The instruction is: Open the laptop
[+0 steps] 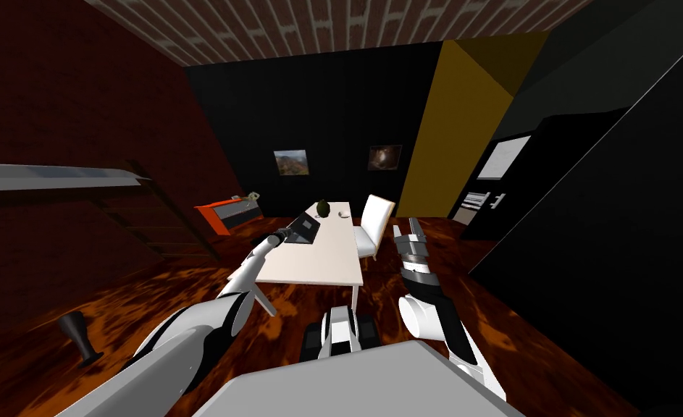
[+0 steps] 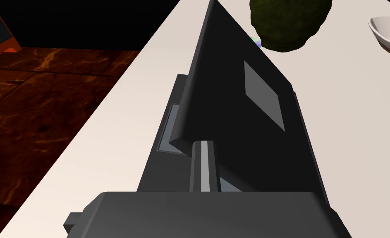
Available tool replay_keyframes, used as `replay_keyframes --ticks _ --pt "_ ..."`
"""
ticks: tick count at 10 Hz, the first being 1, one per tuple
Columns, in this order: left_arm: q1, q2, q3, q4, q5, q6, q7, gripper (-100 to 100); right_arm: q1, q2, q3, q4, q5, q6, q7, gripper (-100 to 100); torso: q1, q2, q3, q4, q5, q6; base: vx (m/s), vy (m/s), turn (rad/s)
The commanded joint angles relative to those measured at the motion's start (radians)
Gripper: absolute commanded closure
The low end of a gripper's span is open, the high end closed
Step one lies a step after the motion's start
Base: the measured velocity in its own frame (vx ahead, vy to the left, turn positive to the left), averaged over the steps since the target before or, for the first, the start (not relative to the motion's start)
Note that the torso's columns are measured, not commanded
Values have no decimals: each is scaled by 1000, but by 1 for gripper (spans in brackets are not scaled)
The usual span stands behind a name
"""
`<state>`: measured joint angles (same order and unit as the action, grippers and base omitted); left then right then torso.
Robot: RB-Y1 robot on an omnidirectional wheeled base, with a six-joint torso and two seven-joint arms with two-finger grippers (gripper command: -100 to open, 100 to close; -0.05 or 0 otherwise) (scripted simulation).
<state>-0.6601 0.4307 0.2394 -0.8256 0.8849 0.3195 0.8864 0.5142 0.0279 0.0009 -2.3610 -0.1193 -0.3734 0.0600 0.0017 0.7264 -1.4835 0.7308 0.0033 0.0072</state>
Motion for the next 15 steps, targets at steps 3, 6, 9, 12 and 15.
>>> replay_keyframes --ticks 3,6,9,12,15 --pt "19 -34 12 -7 -7 15 31 100 0 0 0 0 0 0 0 0 -4 7 4 5 -3 -4 3 31 -17" --pt "28 -48 18 -3 8 19 43 100 0 0 0 0 0 0 0 0 -1 13 8 8 -3 -7 3 14 -18" --pt "1 -4 16 -9 8 70 68 -100 0 0 0 0 0 0 0 0 -5 12 8 8 -4 -8 -5 -30 30" --pt "-26 39 15 -13 12 121 92 -100 0 0 0 0 0 0 0 0 -1 11 7 7 -3 -7 -4 -61 30" --pt "-24 39 18 -29 -11 132 114 0 0 0 0 0 0 0 0 0 0 11 7 7 -3 -7 -2 -33 10"
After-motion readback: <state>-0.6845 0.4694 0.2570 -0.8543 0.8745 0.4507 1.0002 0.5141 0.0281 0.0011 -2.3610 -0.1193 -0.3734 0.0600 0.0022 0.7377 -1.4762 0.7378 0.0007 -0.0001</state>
